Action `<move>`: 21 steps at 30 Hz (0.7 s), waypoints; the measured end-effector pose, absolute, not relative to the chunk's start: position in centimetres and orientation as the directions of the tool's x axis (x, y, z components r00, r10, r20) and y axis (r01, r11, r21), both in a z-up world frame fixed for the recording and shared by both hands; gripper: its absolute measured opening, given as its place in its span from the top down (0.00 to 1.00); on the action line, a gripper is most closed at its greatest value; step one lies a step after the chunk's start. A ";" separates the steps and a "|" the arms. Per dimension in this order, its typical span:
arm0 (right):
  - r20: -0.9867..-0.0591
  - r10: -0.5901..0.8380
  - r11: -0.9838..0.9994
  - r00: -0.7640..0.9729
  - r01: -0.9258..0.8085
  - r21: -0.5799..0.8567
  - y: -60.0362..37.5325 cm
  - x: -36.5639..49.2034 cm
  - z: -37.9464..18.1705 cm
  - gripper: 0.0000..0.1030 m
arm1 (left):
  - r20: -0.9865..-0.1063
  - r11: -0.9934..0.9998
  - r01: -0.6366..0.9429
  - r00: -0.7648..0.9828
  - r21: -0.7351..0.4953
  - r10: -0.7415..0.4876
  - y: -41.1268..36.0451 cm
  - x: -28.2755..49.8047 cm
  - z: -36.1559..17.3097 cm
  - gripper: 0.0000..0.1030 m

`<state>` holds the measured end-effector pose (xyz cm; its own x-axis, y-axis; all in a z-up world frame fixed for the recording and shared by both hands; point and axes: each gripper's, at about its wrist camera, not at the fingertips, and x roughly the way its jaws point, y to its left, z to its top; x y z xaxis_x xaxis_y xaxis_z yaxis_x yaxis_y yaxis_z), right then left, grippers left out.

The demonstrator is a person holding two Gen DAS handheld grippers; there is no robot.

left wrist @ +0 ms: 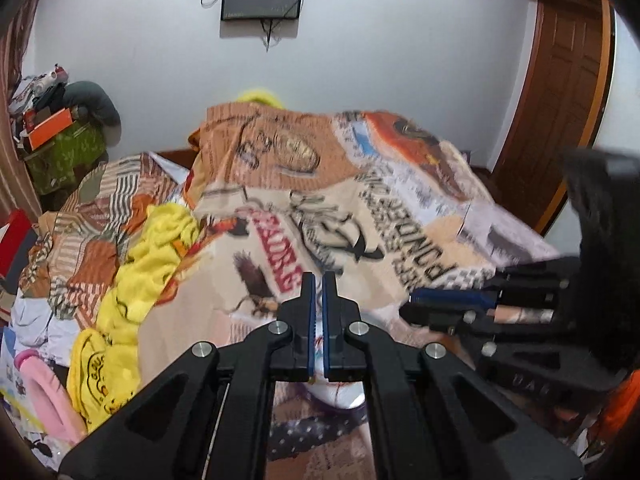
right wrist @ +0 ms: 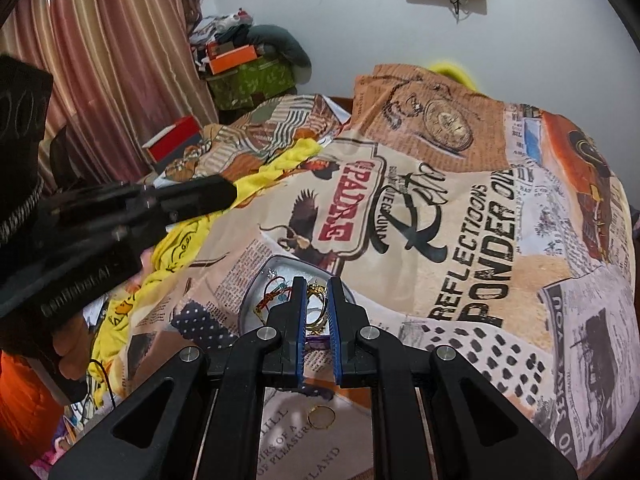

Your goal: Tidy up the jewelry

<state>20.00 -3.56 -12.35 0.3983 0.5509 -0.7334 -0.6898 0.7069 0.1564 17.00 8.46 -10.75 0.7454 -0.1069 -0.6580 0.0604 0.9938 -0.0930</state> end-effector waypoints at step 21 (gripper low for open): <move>-0.807 0.545 0.639 0.227 -0.735 0.225 0.3 20.4 -14.8 0.91 | -0.744 0.988 -0.126 0.668 -0.094 0.014 13.1 13.9 -15.9 0.40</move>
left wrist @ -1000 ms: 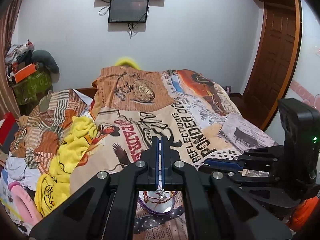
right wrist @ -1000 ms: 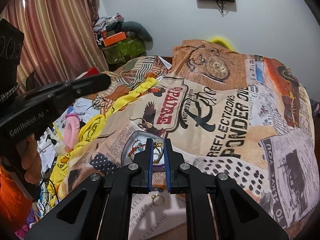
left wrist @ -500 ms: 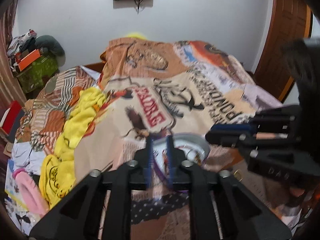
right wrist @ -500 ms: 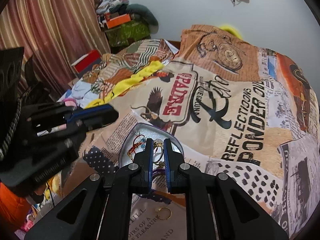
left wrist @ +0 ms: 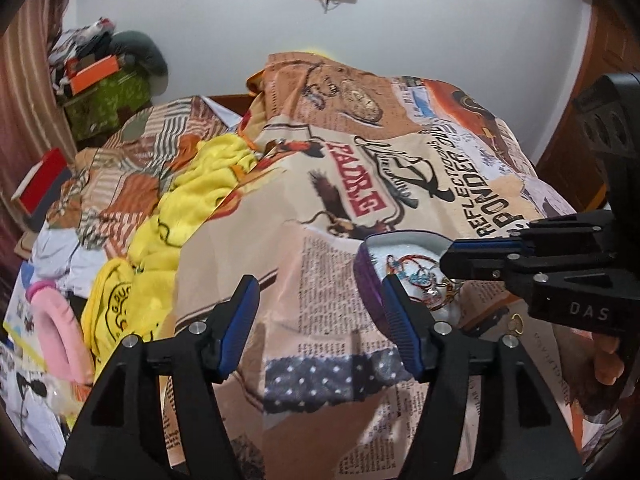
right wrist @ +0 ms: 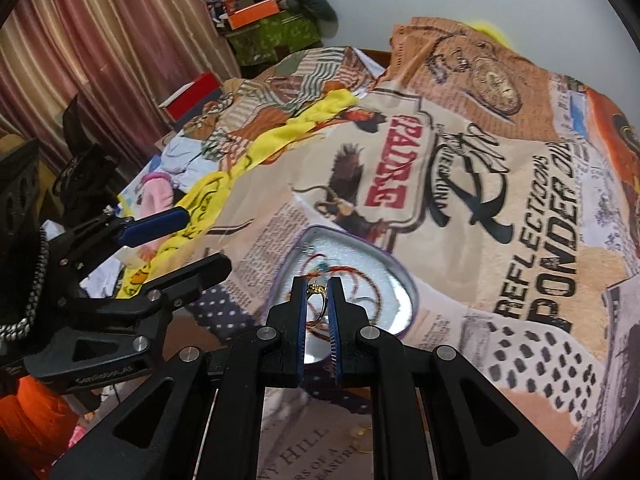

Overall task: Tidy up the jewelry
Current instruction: 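Open both tools to drop the ring and bracelet into the heart tin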

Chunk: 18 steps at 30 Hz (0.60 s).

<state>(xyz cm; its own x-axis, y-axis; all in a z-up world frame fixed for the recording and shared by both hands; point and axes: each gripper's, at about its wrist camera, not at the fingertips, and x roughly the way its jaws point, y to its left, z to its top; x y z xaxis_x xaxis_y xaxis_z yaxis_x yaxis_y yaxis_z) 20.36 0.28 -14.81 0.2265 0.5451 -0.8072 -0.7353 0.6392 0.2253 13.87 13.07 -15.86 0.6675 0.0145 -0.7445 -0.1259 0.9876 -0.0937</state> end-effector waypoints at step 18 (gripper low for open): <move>-0.773 0.492 0.730 0.402 -0.674 0.114 -4.4 19.8 -11.4 0.83 | -0.725 0.992 -0.067 0.688 -0.103 -0.029 10.5 13.8 -14.1 0.40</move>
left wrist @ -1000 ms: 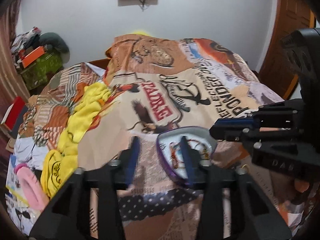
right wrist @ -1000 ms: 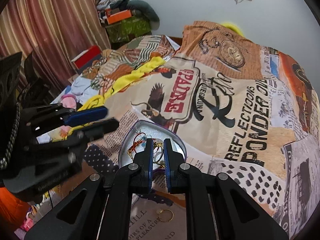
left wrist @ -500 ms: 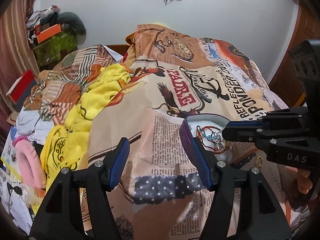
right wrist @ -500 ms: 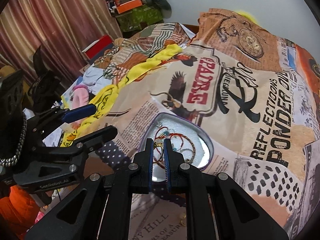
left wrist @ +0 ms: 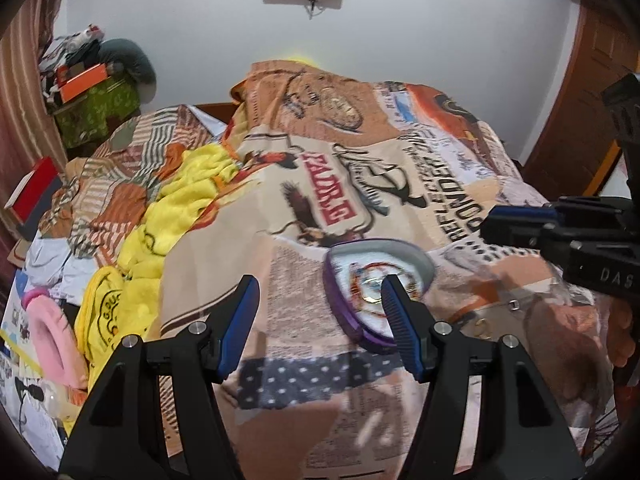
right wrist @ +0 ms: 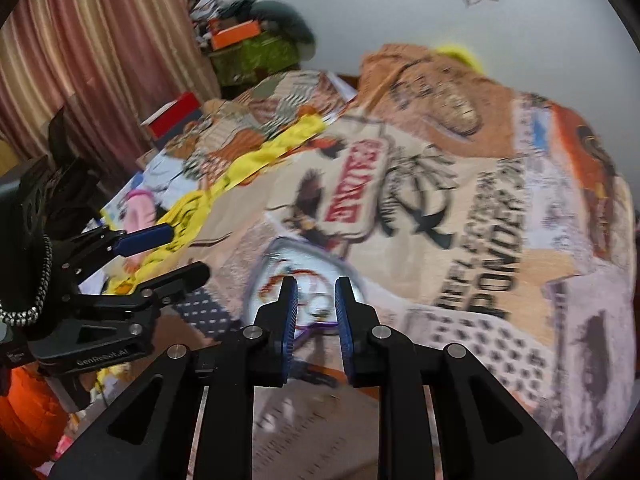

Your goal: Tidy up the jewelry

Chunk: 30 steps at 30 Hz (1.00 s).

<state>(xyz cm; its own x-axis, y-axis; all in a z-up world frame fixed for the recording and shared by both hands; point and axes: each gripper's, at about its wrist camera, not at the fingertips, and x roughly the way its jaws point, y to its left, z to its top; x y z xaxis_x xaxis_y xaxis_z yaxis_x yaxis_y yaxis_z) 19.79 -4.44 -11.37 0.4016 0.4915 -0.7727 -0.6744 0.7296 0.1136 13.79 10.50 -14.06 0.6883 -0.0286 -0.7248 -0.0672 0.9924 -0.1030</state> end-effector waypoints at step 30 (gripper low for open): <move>-0.848 0.353 0.785 0.395 -0.619 0.038 -10.2 17.2 -17.2 0.72 | -0.805 0.971 0.146 0.544 -0.188 -0.238 1.7 13.6 -17.7 0.42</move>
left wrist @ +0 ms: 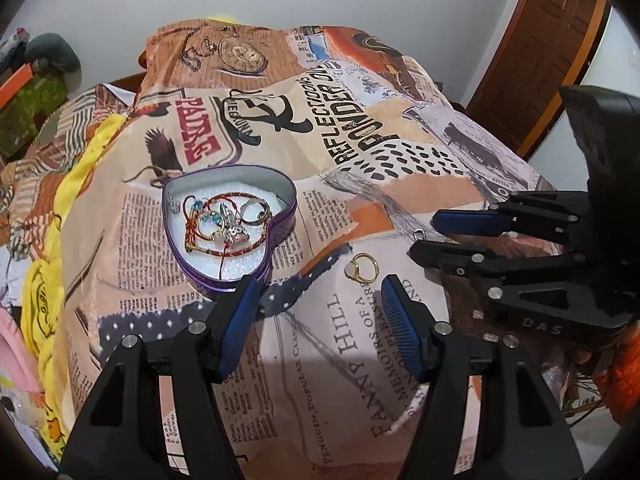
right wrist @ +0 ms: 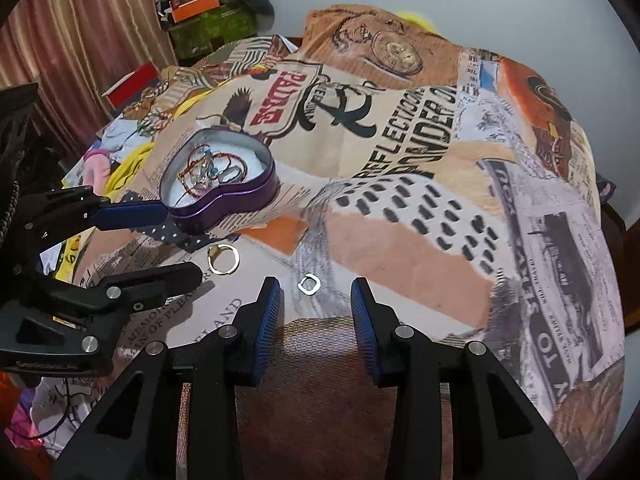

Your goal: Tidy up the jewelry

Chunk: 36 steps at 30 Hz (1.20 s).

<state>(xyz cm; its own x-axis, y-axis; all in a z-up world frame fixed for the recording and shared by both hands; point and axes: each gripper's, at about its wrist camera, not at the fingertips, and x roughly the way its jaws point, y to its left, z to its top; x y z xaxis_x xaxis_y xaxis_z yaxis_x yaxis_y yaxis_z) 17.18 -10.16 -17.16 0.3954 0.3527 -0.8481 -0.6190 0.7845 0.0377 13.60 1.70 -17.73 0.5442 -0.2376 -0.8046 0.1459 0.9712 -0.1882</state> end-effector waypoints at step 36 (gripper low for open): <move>-0.792 0.406 0.795 0.455 -0.604 0.060 -10.7 16.8 -14.7 0.90 | -0.750 0.962 0.201 0.603 -0.187 -0.272 0.2 14.5 -16.4 0.93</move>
